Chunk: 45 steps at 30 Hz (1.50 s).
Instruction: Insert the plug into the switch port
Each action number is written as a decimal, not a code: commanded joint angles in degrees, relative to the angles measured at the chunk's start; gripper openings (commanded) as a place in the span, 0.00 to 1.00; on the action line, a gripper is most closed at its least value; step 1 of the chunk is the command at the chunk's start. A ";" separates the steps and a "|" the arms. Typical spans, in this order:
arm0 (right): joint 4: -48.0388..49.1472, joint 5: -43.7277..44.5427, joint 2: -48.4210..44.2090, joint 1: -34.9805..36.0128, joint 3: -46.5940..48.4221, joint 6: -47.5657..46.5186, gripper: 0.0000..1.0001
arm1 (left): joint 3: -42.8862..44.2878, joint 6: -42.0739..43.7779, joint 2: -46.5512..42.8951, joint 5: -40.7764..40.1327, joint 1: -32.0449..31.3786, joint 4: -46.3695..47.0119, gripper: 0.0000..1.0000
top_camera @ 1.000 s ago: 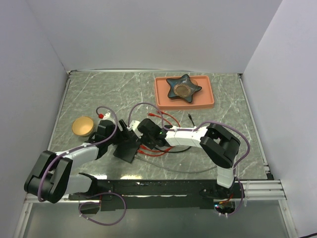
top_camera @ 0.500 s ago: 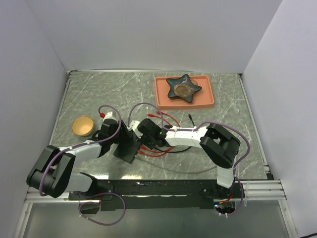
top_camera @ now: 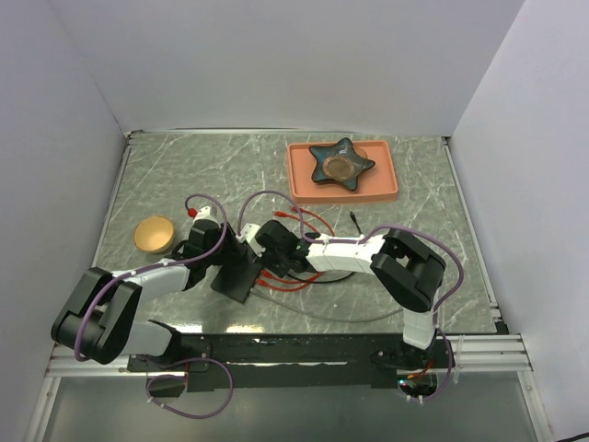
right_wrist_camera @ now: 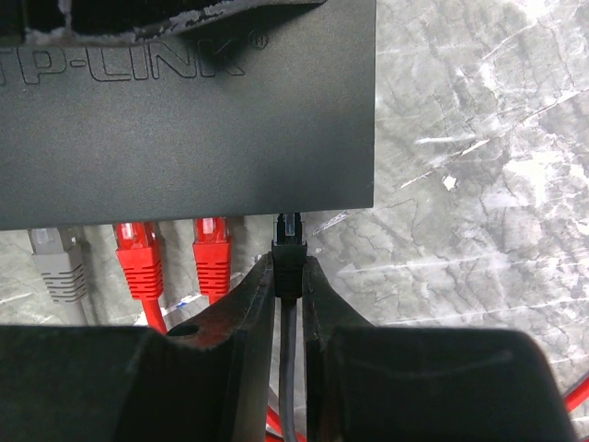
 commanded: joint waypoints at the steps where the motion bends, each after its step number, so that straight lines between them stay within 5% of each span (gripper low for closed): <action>1: 10.43 -2.36 0.27 1.19 4.11 1.55 0.00 | 0.01 -0.57 0.66 4.11 -1.41 -2.27 0.57; 24: 20.45 -10.88 0.71 0.85 8.25 -1.52 0.00 | 0.62 1.19 -1.62 9.56 -4.31 -1.91 0.55; 45: 17.55 -16.42 3.43 -0.21 15.28 -3.72 0.00 | 2.38 4.27 -5.58 19.32 -5.89 -3.67 0.53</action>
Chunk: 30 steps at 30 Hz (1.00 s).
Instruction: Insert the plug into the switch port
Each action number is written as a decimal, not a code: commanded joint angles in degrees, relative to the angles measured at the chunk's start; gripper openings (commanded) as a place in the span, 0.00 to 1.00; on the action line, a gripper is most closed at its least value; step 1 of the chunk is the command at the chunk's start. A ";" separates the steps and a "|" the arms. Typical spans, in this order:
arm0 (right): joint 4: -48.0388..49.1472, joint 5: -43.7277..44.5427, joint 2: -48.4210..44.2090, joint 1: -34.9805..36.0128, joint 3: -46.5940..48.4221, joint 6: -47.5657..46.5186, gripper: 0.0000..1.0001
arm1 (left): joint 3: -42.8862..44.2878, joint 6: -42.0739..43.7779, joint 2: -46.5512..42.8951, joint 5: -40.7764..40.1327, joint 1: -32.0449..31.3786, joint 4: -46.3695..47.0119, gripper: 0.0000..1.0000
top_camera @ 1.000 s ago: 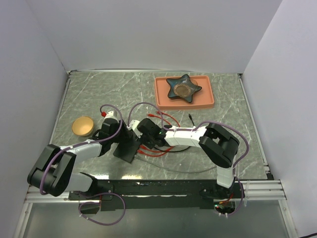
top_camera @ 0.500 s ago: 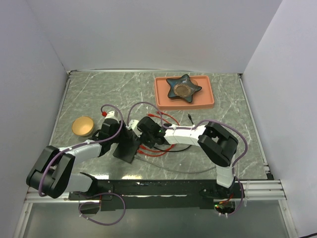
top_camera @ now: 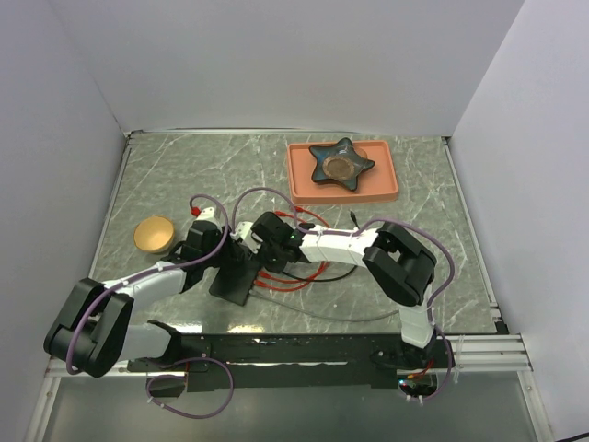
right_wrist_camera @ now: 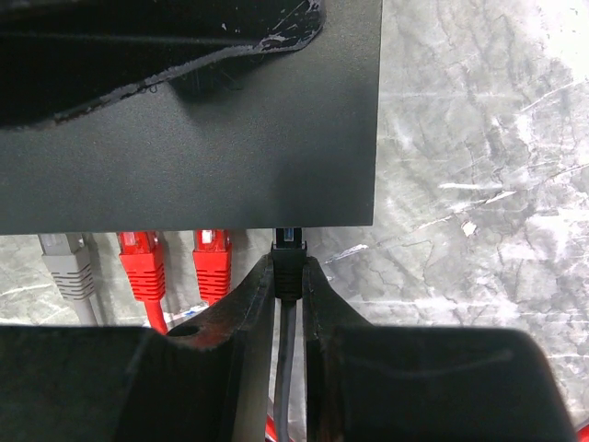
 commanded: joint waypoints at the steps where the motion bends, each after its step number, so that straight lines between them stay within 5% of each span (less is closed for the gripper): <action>1: 23.24 -8.44 -0.81 1.47 7.89 0.39 0.00 | 2.21 -3.38 -1.08 17.61 -5.17 2.06 0.54; 11: 20.70 0.86 -3.18 1.56 4.72 0.92 0.02 | 2.03 -4.52 -3.88 11.74 -5.17 -0.93 0.64; 19: 18.23 10.89 -4.93 1.30 1.48 0.56 0.58 | 2.38 -7.68 -11.00 1.71 -4.56 -8.39 0.82; 30: 16.65 15.20 -15.37 0.77 -4.85 2.31 0.92 | 3.61 -10.68 -26.36 -7.61 -4.29 -19.38 0.92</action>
